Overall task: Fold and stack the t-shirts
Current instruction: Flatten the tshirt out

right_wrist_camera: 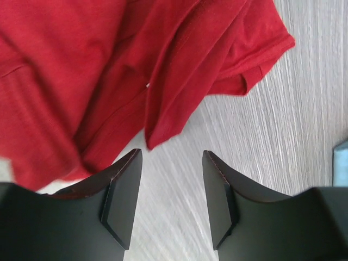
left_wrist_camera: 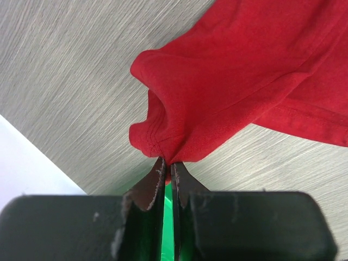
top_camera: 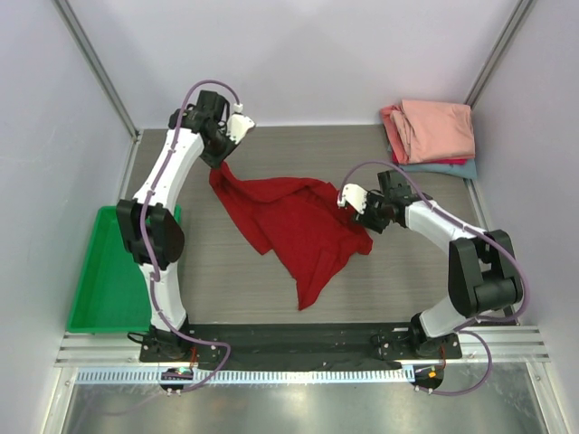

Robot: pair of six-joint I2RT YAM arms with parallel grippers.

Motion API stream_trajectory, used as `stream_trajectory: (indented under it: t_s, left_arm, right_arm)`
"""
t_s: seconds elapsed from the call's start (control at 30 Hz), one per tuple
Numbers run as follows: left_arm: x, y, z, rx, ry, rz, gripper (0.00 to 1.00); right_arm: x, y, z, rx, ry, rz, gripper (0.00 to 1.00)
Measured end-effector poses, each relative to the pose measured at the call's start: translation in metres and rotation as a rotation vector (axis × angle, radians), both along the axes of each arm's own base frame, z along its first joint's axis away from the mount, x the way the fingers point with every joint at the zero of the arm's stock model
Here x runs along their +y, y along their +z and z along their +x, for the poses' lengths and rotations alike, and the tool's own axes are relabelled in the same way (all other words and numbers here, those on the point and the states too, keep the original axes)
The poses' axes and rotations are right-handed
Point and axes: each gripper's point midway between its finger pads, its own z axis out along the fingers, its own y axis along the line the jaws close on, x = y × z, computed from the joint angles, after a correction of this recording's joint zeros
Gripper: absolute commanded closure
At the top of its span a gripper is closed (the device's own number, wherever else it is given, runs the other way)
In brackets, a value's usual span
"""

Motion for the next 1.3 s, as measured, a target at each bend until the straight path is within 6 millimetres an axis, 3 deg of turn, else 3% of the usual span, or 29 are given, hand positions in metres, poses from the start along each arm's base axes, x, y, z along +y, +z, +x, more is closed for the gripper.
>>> stream_trajectory:
  t_s: [0.2, 0.43, 0.67, 0.77, 0.83, 0.9, 1.03, 1.13, 1.2, 1.3]
  left_arm:
    - [0.0, -0.008, 0.002, 0.012, -0.003, 0.037, 0.94]
    - [-0.001, -0.024, 0.004, 0.043, -0.013, 0.068, 0.93]
    - [-0.003, -0.027, 0.006, 0.047, -0.016, 0.076, 0.93]
    - [-0.003, -0.029, 0.007, 0.049, -0.016, 0.077, 0.93]
    - [-0.003, -0.03, 0.007, 0.051, -0.015, 0.078, 0.93]
    - [-0.003, -0.031, 0.007, 0.054, -0.016, 0.079, 0.93]
    - [-0.003, -0.031, 0.008, 0.053, -0.016, 0.078, 0.93]
    - [-0.004, -0.027, 0.01, 0.042, -0.015, 0.075, 0.93]
    - [-0.004, -0.024, 0.012, 0.031, -0.015, 0.073, 0.93]
    - [-0.004, -0.014, 0.016, 0.003, -0.018, 0.074, 0.93]
  right_arm:
    - [0.002, -0.017, 0.009, 0.018, 0.01, -0.01, 0.46]
    - [0.003, -0.016, 0.01, 0.01, 0.027, -0.011, 0.45]
    - [0.005, -0.022, 0.015, 0.021, 0.034, -0.014, 0.48]
    - [0.005, -0.03, 0.018, 0.039, 0.034, -0.018, 0.58]
    - [0.006, -0.033, 0.021, 0.046, 0.032, -0.02, 0.72]
    - [0.006, -0.032, 0.023, 0.042, 0.028, -0.02, 0.79]
    - [0.006, -0.024, 0.03, 0.021, 0.018, -0.021, 0.94]
    - [0.004, -0.01, 0.033, -0.013, 0.009, -0.022, 0.97]
    - [0.004, 0.005, 0.035, -0.044, 0.006, -0.017, 0.98]
    - [0.004, 0.045, 0.043, -0.126, -0.005, -0.003, 0.98]
